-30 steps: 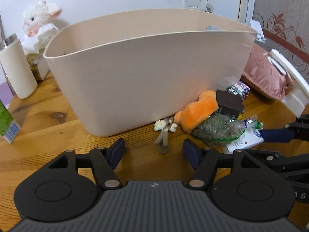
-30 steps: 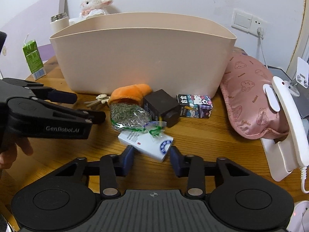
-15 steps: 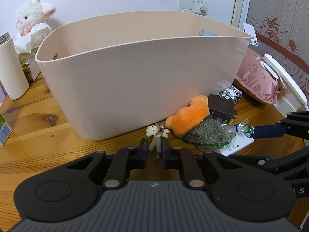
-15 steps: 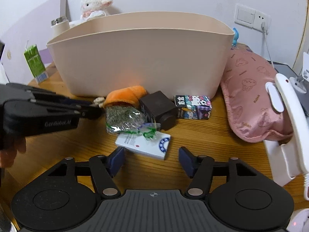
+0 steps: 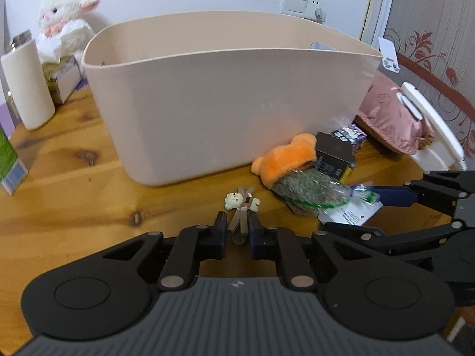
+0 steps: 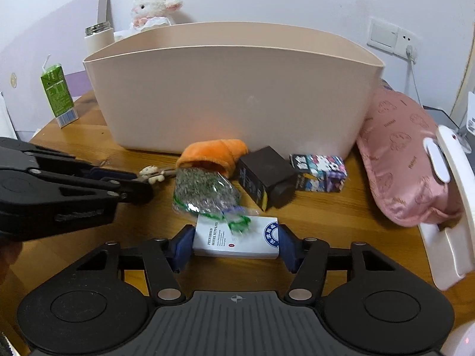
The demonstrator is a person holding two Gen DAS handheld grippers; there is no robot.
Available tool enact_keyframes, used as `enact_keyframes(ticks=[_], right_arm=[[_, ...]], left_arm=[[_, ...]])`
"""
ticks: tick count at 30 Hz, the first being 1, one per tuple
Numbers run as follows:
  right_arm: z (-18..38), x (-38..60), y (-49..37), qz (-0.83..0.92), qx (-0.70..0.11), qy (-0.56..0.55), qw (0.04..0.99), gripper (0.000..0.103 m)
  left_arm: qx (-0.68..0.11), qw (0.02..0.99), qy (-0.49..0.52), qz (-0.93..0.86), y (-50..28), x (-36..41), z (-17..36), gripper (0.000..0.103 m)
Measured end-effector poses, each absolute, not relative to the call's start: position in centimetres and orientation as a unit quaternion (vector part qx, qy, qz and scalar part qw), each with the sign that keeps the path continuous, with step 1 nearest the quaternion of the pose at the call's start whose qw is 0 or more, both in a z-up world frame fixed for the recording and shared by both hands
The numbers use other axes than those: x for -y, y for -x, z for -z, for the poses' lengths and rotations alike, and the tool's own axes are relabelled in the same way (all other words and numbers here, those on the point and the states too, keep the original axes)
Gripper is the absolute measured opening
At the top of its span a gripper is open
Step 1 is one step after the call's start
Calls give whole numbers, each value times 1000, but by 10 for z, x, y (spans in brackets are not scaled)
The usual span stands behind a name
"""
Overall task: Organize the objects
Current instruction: 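Grasp the keychain figurine with left tool while right tool grasps the white card box, then lower the figurine into the basket with left tool while right tool releases the card box there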
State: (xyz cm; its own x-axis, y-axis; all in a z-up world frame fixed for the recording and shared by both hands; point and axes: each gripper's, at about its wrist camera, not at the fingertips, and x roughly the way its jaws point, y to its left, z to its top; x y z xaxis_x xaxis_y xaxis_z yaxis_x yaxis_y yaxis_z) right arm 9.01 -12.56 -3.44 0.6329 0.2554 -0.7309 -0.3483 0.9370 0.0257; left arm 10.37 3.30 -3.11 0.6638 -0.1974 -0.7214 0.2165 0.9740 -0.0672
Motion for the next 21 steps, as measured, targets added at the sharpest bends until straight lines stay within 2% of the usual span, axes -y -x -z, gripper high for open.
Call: enact_keyframes(ticks=[8, 21], right_arm=[[20, 150, -65, -167, -393, 45, 903, 56], [-58, 163, -61, -167, -295, 42, 940, 56]], left_arm=[[-407, 907, 13, 105, -83, -41, 19, 16], [-322, 941, -19, 103, -55, -41, -57, 16]])
